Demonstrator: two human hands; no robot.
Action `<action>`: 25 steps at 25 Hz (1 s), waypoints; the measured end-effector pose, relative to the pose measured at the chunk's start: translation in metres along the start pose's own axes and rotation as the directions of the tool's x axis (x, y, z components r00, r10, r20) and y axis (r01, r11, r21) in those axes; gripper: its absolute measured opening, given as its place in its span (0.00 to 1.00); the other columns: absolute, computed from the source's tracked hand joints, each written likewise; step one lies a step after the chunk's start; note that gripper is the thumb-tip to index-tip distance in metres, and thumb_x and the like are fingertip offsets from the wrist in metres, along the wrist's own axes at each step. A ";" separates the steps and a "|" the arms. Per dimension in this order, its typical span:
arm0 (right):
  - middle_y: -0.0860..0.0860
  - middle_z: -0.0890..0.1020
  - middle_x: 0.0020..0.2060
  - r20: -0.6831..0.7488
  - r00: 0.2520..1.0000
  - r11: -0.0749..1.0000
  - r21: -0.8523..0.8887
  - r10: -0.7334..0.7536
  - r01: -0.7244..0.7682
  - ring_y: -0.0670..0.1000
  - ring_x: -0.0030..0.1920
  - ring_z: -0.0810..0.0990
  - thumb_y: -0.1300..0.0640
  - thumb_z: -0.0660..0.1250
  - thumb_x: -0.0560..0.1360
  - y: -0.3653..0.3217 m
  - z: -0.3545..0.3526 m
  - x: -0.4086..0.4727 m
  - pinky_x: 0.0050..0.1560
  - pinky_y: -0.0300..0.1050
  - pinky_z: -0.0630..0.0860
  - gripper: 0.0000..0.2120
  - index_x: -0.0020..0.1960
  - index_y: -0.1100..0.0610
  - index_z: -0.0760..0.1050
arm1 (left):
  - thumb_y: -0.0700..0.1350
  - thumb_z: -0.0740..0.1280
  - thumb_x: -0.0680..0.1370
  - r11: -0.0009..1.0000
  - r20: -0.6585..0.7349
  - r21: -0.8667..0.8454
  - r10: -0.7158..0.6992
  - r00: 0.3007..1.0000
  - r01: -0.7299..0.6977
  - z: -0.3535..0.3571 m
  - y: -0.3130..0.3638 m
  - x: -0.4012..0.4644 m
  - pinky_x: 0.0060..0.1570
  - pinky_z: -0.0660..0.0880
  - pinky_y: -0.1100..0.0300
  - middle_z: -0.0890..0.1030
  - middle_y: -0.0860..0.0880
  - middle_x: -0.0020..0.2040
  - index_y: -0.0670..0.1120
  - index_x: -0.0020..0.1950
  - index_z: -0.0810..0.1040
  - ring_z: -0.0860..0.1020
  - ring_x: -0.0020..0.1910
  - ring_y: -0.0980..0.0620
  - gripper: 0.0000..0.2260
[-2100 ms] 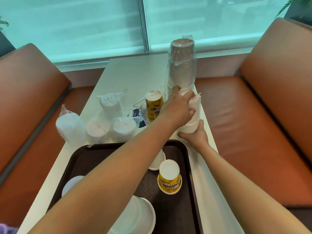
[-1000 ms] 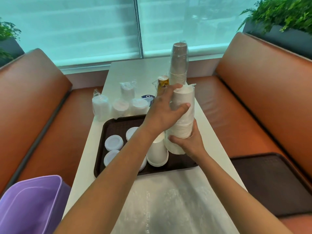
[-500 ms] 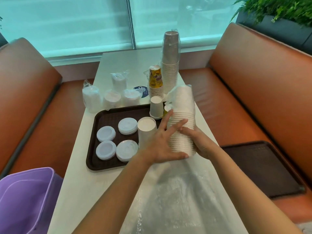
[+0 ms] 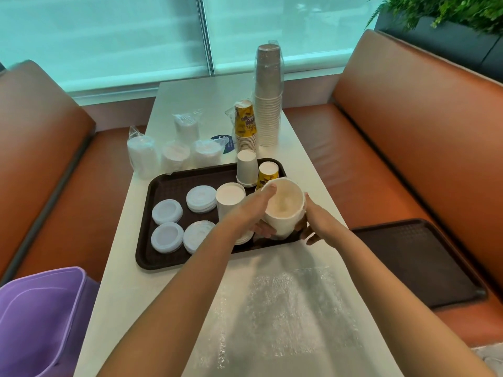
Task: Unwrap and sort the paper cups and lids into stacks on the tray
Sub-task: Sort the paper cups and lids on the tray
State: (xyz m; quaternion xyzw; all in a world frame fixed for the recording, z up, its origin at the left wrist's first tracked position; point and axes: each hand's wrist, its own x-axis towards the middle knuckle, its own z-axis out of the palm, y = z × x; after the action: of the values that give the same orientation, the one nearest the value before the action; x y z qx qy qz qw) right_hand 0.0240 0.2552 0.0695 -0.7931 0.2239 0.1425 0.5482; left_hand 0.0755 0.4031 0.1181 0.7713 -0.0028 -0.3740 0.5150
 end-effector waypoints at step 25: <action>0.42 0.67 0.65 -0.331 0.833 0.865 0.084 -0.443 0.494 0.38 0.62 0.67 0.55 0.83 0.56 0.036 0.047 0.073 0.55 0.26 0.66 0.55 0.73 0.48 0.52 | 0.47 0.73 0.71 0.768 -0.442 0.585 0.571 0.692 -0.260 -0.039 -0.058 0.071 0.64 0.68 0.56 0.56 0.51 0.74 0.54 0.69 0.69 0.65 0.69 0.49 0.28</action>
State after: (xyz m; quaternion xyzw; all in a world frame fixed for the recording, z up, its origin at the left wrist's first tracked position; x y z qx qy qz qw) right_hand 0.0691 0.2739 -0.0112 -0.7874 0.1140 -0.1382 0.5898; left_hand 0.1270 0.4335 0.0386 0.9276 -0.1137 0.0329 0.3544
